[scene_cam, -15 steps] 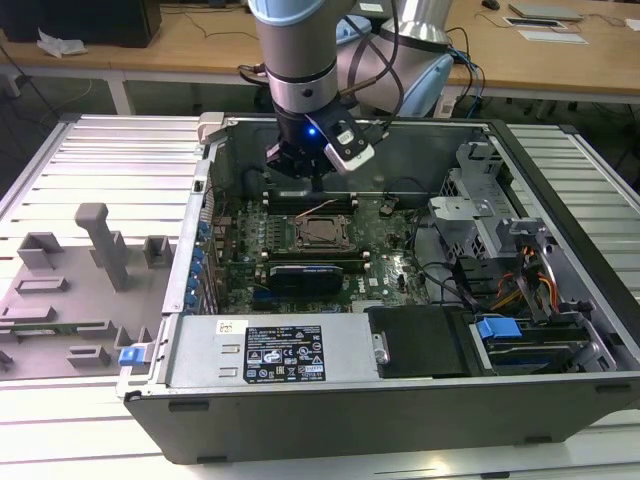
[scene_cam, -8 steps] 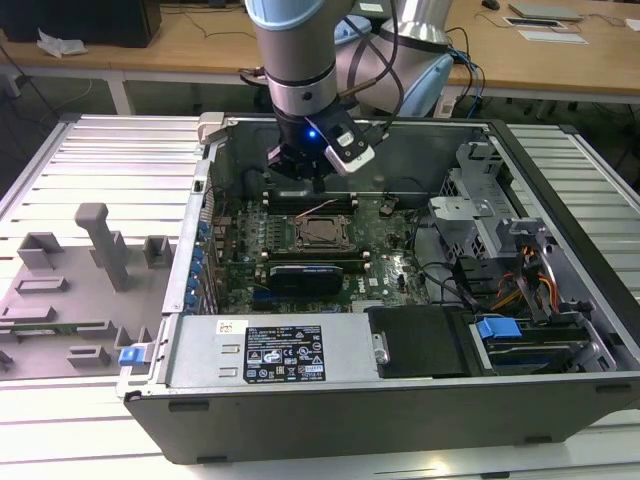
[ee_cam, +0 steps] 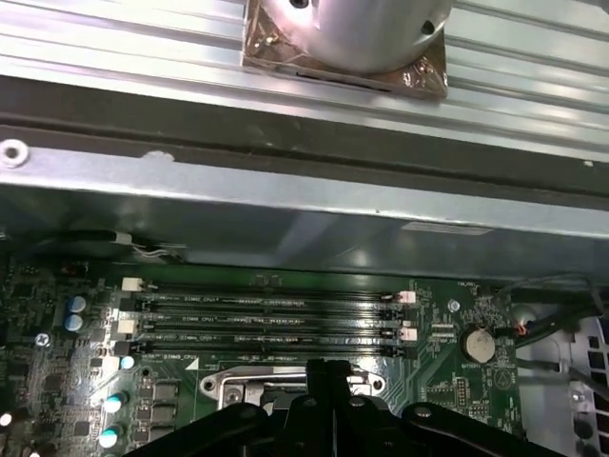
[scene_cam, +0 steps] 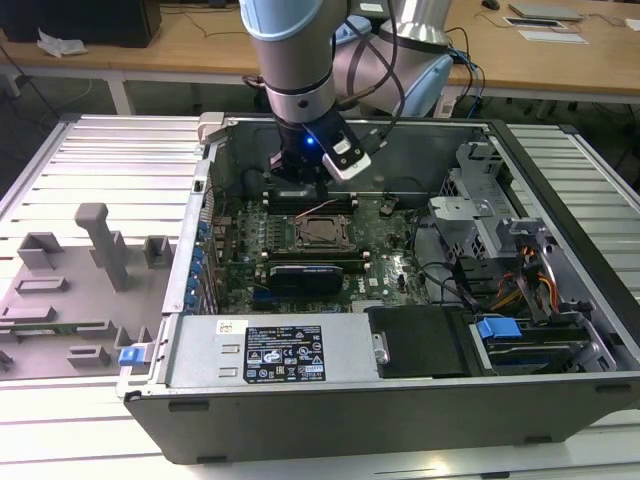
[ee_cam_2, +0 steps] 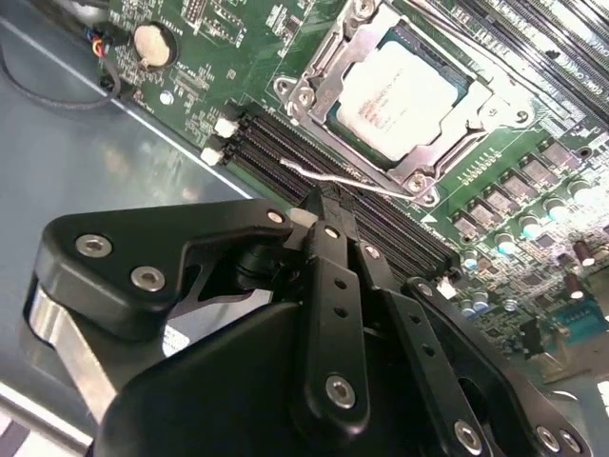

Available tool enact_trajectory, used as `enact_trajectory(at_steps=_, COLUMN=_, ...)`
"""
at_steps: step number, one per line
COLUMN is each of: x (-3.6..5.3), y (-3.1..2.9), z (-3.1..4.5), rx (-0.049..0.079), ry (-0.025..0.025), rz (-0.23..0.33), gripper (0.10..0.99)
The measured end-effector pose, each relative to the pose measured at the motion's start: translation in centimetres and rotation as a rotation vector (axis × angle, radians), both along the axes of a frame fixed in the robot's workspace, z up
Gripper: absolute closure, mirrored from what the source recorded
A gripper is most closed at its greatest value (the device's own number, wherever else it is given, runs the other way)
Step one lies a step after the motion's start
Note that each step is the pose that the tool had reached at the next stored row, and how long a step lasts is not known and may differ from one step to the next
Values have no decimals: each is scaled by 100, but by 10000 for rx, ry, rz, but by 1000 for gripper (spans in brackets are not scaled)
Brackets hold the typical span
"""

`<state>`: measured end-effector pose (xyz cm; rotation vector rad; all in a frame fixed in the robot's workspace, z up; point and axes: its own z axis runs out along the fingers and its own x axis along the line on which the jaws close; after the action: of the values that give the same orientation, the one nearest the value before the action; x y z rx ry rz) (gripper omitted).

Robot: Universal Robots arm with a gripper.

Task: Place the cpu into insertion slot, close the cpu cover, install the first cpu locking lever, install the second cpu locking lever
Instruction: 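Install the first cpu locking lever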

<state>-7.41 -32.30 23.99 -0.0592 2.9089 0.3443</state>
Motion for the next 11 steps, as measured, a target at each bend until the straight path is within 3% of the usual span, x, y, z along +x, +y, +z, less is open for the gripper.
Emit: enact_trajectory(at_steps=11, x=-3, y=67, z=-95, rx=-1, ry=-4, rz=-1043, gripper=980)
